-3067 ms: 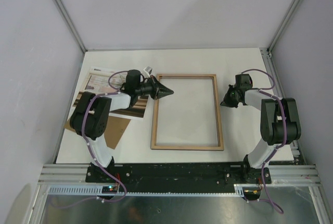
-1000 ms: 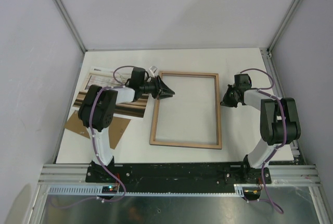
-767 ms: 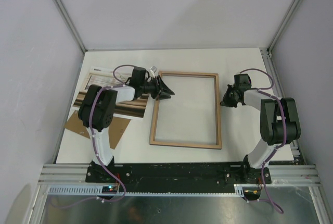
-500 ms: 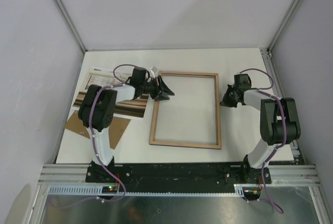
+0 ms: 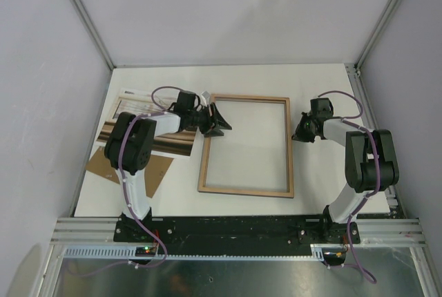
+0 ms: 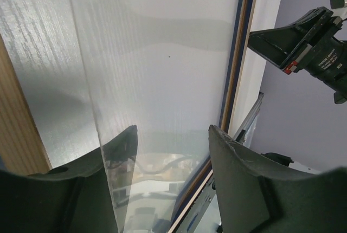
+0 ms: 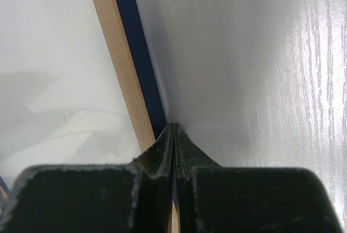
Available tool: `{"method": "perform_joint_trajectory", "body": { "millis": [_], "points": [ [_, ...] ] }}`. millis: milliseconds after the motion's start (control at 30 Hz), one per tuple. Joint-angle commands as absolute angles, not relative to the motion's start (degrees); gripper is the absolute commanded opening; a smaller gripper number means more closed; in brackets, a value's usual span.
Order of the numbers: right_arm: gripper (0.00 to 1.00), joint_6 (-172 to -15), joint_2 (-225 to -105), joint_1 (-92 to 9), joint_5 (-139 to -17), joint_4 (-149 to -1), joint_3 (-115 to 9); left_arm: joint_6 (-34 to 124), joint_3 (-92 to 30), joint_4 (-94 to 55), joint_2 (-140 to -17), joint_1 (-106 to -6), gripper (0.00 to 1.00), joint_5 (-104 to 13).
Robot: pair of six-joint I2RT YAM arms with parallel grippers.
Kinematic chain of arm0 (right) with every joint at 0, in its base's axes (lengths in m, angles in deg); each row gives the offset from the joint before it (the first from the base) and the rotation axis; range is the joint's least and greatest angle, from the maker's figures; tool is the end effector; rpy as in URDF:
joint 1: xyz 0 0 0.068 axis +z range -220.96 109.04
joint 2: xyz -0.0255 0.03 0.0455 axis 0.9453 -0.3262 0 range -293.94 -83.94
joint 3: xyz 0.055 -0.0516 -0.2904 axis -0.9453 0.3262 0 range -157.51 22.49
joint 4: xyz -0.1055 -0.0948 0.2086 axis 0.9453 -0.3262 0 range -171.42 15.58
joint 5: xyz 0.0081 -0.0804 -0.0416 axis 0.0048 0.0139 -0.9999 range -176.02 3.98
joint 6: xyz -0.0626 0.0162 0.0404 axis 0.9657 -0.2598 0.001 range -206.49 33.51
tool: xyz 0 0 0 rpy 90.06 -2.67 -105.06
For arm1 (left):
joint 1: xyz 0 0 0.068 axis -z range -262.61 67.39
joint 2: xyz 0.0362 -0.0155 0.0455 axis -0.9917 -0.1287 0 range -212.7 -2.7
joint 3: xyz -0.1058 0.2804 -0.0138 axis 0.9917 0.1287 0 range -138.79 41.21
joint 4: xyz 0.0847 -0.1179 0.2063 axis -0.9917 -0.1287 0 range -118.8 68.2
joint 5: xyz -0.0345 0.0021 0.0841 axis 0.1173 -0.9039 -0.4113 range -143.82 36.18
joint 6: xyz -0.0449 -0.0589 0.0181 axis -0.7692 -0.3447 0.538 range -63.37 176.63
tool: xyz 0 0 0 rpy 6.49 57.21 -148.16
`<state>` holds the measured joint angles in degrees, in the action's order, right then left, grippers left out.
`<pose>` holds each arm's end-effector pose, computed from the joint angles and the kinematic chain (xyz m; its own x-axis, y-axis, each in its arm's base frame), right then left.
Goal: Put the photo into the frame
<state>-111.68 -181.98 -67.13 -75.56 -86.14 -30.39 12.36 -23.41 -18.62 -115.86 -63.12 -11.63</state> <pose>0.3428 0.0347 0.1630 -0.8263 0.3641 -0.4296 0.2067 0.9057 0.3701 0.3825 -0.1814 0.1588 -0.9634 -0.2077 -0.1696 0.0274 0.5531 -0.8327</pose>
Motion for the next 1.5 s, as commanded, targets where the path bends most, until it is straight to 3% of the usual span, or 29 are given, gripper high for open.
{"method": "perform_joint_trajectory", "body": {
  "millis": [0,767,1467],
  "points": [
    [0.02,-110.88,-182.02,-66.28,-75.05,-87.78,-31.12,13.43,-25.9,-18.81,-114.45,-61.55,0.58,-11.87],
    [0.02,-110.72,-182.07,-66.15,-74.54,-88.21,-31.37,12.3,-23.3,-18.56,-112.33,-61.04,0.49,-9.44],
    [0.02,-110.55,-182.5,-65.95,-74.16,-88.11,-31.52,16.07,-19.13,-20.06,-107.73,-61.07,0.67,-11.56]
  ]
}}
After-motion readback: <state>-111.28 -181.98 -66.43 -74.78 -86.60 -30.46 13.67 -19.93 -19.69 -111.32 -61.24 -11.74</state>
